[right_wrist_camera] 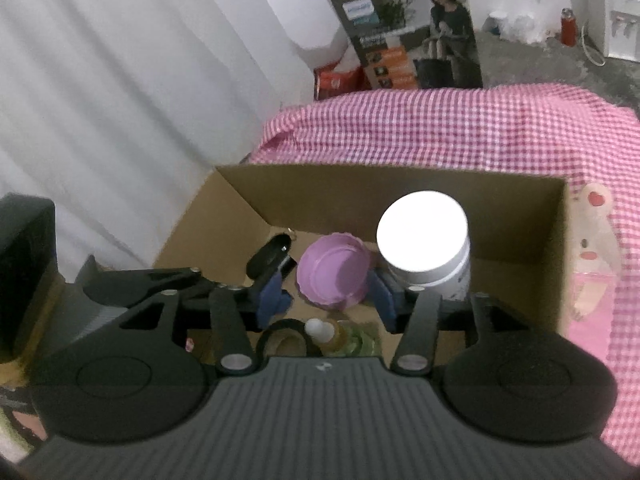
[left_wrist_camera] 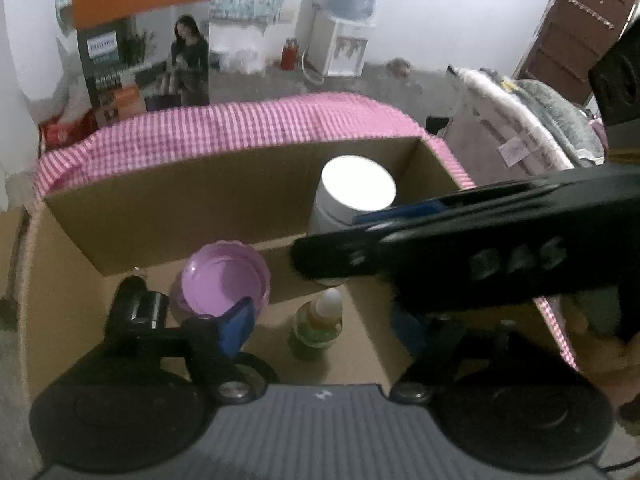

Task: Organize rigid objects
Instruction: 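Withdraw the right tool toward the white plug charger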

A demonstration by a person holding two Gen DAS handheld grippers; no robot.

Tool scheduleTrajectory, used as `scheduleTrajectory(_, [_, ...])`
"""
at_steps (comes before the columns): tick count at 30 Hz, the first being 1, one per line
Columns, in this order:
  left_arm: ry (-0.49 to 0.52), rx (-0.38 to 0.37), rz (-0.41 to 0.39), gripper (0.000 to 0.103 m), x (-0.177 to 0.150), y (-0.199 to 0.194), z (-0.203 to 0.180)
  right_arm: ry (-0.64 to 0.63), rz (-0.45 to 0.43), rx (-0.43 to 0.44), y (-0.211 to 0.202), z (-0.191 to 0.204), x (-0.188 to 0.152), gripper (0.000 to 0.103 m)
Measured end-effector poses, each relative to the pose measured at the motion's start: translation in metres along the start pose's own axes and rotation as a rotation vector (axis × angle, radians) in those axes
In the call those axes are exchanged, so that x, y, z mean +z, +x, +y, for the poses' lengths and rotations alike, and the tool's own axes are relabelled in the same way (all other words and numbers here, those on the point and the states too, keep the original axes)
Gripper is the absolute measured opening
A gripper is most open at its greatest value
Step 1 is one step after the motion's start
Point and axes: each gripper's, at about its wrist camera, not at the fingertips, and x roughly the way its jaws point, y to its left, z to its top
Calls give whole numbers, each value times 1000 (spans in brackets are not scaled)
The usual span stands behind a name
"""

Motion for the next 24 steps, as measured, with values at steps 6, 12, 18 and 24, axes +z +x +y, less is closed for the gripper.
scheduleTrajectory(6, [20,-8,-111,88,-15,-49,-5,25,-144,11,-72,10,-20,65])
scheduleTrajectory(12, [36,-20,-202,93,-44,-97,-12,10,-261,13,-139,31,-63,74])
scheduleTrajectory(18, [73,-23,-272,95,-81,-127,-20,17,-296,25,-165,51,-114,77])
scheduleTrajectory(24, [85,-20,-280,95,-120,-133,-25,32,-292,10,-159,66,-155,77])
